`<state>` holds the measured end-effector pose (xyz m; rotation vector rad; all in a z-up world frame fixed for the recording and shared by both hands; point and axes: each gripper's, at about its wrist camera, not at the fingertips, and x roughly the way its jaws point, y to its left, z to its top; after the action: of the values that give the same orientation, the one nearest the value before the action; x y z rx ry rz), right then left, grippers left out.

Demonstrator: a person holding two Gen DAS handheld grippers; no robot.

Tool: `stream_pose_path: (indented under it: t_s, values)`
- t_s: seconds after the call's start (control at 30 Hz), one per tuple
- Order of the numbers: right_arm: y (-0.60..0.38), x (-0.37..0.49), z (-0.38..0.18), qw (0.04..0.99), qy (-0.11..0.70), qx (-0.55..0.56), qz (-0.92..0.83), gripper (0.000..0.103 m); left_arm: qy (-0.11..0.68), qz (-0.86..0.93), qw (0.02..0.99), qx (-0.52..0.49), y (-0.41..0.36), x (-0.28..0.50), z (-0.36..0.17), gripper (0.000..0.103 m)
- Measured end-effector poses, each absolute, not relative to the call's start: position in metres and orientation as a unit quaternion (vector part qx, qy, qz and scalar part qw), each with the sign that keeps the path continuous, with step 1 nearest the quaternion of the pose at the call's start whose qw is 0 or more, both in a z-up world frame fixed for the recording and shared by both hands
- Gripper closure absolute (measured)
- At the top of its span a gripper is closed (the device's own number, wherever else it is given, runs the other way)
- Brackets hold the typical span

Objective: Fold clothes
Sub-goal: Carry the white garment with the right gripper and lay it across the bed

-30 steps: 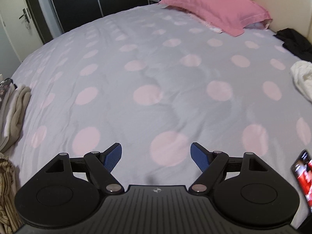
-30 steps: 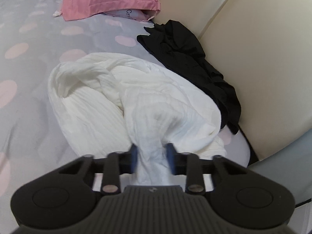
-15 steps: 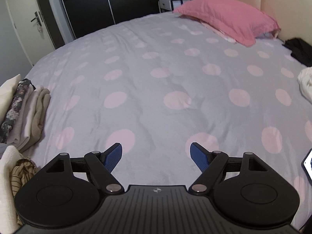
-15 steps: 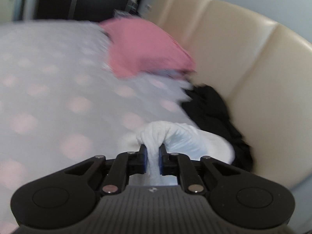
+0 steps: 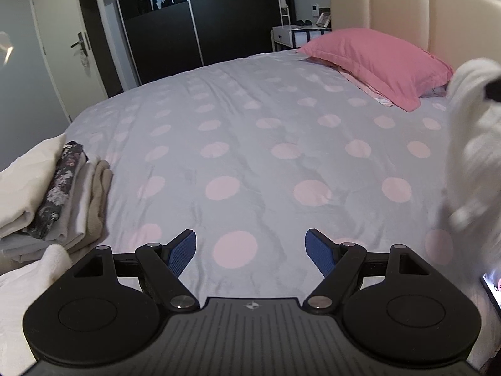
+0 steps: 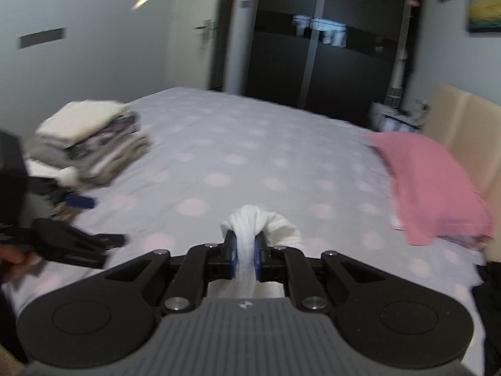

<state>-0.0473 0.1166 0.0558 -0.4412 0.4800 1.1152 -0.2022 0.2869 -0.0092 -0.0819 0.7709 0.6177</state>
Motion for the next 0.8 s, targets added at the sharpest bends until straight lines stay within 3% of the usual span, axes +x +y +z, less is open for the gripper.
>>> stream_pose_path:
  t_s: [0.17,0.3,0.6,0.8]
  values:
    - [0.131,-0.055,0.02,0.773,0.268,-0.233,0.525,0.085,0.375,0.302,0.875,-0.042,0.292,-0.216,-0.014,0.026]
    - [0.119,-0.052,0.003,0.773,0.288,-0.234,0.515,0.067,0.388,0.296,0.872,-0.036,0.291,-0.218,-0.02,0.026]
    - [0.078,-0.011,-0.019,0.808,0.308,-0.228,0.448,0.058,0.405,0.252,0.878,-0.031,0.275,-0.2,-0.038,0.026]
    - [0.051,0.02,-0.058,0.8,0.378,-0.234,0.402,0.057,0.426,0.197,0.882,-0.035,0.258,-0.19,-0.065,0.026]
